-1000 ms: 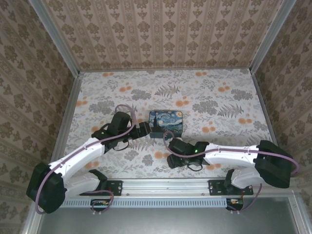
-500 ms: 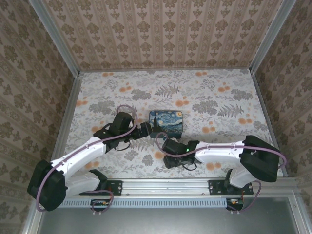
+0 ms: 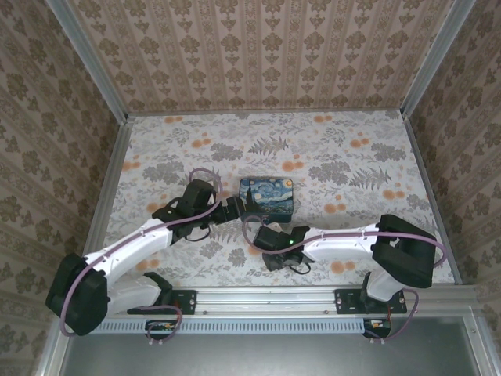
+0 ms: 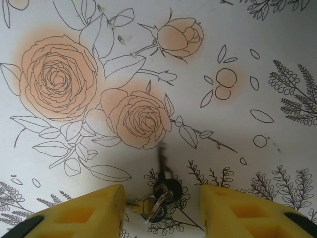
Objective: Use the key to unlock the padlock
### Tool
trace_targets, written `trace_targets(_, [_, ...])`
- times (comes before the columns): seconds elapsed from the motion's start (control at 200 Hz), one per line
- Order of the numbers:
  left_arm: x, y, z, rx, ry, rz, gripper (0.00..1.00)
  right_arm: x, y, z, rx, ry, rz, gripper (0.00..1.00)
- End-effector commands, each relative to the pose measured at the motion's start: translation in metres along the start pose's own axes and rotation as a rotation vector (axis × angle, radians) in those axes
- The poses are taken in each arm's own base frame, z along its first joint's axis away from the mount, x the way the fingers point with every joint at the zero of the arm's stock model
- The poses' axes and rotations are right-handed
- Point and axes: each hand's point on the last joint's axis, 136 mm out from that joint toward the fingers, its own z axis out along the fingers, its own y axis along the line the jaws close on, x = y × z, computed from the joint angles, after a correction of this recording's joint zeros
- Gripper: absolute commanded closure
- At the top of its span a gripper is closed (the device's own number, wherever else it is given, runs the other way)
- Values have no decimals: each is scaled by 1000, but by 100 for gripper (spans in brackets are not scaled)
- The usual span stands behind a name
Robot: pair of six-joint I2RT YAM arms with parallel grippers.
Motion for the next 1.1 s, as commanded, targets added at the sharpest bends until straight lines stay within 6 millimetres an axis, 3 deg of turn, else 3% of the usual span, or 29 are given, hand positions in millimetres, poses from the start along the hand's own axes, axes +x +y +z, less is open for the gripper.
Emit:
trace_targets(0.0, [-7,-12,-1,30,-16,5,0,1,4,12,18,7,-7,57])
trace_targets(0.28, [-9,-14,0,30,-14,10,0,5,8,18,-5,2,16,70])
trace_targets(0.555, [-8,-15,1,31,-8,12,0,1,4,9,-38,-25,42,100])
trace_targets(0.915, [-5,-17,0,47,7,7,0,-13,-14,-10,-165,-115,174,100])
trace_targets(1.095, [0,-30,3,101,30,-6,0,-27,-21,-33,-258,-209,255,100])
